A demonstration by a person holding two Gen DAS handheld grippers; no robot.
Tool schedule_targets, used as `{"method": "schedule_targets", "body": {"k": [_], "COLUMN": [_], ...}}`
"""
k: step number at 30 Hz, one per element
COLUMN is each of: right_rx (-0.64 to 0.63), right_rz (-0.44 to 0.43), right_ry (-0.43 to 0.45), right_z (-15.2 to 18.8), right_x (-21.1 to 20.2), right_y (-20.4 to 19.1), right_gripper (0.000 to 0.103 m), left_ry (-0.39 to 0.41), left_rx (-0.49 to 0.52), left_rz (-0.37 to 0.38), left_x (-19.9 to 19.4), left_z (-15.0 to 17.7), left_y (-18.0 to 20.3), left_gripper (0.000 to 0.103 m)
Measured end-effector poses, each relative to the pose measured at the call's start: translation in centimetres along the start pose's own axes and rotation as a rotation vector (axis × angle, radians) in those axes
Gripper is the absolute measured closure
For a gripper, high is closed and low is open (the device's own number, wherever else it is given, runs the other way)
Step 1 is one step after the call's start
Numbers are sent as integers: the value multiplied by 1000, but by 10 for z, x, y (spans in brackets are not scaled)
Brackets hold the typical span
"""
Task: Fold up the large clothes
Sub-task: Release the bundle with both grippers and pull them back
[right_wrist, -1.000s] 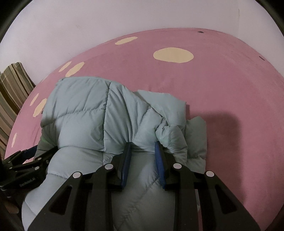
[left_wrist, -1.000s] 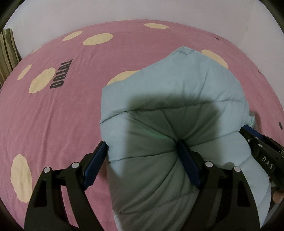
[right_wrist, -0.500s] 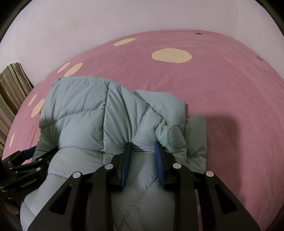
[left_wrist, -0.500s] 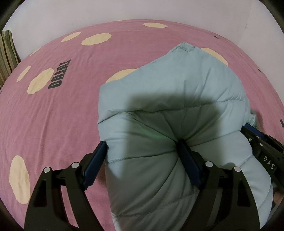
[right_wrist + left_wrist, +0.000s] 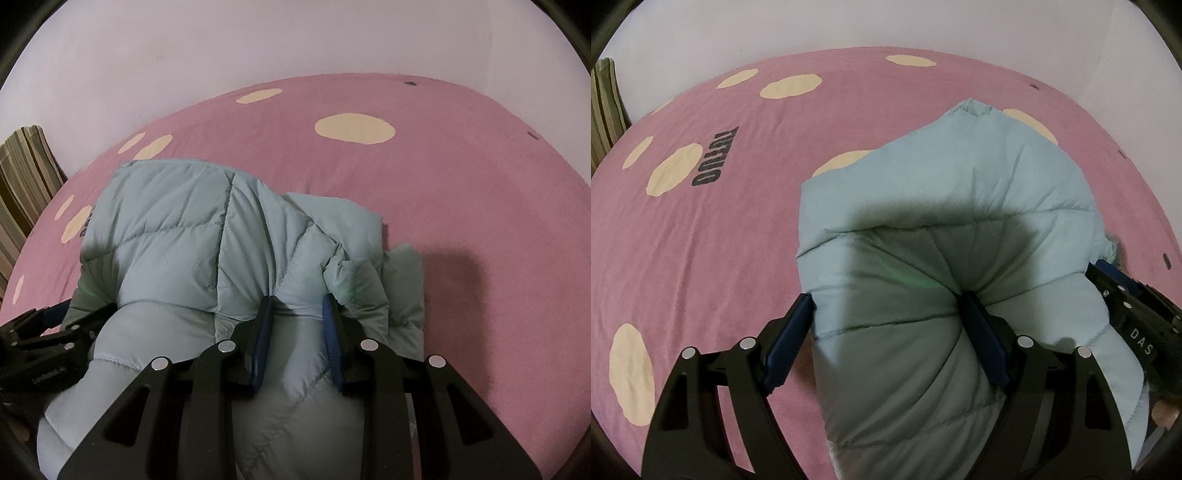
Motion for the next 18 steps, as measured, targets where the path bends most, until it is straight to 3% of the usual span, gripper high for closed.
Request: {"method": "schedule_targets", "body": {"k": [3,7,10,18], "right_rx": [-12,3,17,43], "right_rz": [9,8,9,-7], "right_ry": [10,29,48,70], "right_z": [-5,-8,-8,7], "right_x": [-7,-21,-35,-75], "right_y": [-1,0,2,3], "right_gripper": [69,49,41,39], "left_ry": [21,49,74,130], "left_rx": [11,-2,-22,-80], "left_rz": [-7,-15,-14,4], "left_x": [-9,-25,-41,-87], "left_z": [-1,-2,0,19], "left_y": [0,-1,-4,-15], "left_gripper": [21,21,21,21]}}
Point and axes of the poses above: each gripper's, at about its wrist camera, not at the fingertips, and x roughly the way its jaws point, y to its right, z to its underside, the point moved 7 cm from there along x, roughly the way its jaws point, and after that the axes turned 10 degrees about y, right-handed, at the moved point
